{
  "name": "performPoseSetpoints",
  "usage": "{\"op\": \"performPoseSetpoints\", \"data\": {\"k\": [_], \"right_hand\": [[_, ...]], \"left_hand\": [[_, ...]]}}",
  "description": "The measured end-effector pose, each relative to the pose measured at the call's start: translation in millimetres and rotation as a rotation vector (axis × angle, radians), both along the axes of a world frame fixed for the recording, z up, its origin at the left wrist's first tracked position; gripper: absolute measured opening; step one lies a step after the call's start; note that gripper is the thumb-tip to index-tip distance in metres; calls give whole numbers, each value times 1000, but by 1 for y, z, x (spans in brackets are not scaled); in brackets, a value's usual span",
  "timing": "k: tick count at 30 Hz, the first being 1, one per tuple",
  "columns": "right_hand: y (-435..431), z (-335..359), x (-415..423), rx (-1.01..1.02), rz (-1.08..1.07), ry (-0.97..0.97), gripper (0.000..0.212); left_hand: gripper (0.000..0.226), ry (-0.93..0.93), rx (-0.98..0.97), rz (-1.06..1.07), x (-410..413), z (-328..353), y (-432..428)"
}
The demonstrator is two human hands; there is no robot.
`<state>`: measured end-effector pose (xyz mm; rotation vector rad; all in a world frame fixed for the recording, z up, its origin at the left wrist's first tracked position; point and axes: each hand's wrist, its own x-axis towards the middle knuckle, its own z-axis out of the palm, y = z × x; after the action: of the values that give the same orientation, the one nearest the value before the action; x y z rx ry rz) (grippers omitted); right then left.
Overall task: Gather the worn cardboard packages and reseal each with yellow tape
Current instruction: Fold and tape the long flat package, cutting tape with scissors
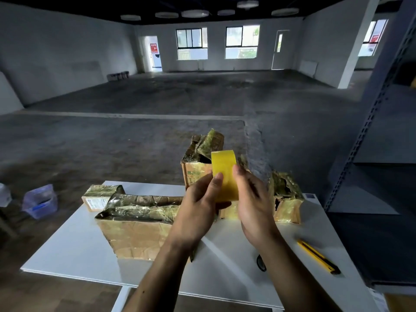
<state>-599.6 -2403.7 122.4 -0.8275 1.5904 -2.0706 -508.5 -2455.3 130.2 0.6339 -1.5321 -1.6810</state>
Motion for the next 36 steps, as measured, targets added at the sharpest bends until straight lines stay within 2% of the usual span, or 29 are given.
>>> {"op": "performPoseSetpoints", "data": {"k": [3, 7, 9, 12, 15, 17, 18, 19, 21, 23, 26, 29, 31, 34, 36], "right_hand": [[4, -3, 1, -51, 55, 105, 24], [9, -9, -10, 34, 140, 292, 20], [13, -16, -14, 75, 205, 298, 23], [16, -26, -16, 63, 232, 280, 41], [17, -27, -13, 63, 230, 326, 32], [17, -28, -13, 46, 217, 329, 43], [16, -28, -14, 67, 214, 301, 45], [17, -26, -14, 92, 207, 250, 42], [18, -24, -16, 148, 186, 185, 18], [17, -22, -16, 186, 188, 197, 12], [19, -19, -16, 201, 204, 234, 25], [18, -8, -19, 126, 186, 296, 35], [13, 1, -26, 56, 145, 406, 44], [2, 14, -45, 78, 208, 548, 56], [-3, 21, -54, 93, 238, 618, 58]], "left_hand": [[26, 6, 24, 22, 2, 0, -1], [18, 17, 39, 2, 6, 2, -6], [17, 58, 106, -29, 9, 7, -12], [20, 154, 236, -95, 12, 15, -20], [22, 182, 271, -106, 14, 19, -21], [24, 77, 134, -117, 16, 20, -22], [32, 14, 32, -128, 18, 18, -23], [45, -49, -55, -125, 20, 15, -25], [61, -135, -181, -78, 21, 12, -31], [48, -174, -308, -38, 21, 11, -34], [19, -252, -433, 70, 20, 7, -42], [24, -360, -650, 126, 25, 2, -54], [32, -373, -793, 22, 26, 7, -56], [30, -364, -725, -285, 22, 19, -46], [38, -344, -617, -367, 21, 26, -41]]}}
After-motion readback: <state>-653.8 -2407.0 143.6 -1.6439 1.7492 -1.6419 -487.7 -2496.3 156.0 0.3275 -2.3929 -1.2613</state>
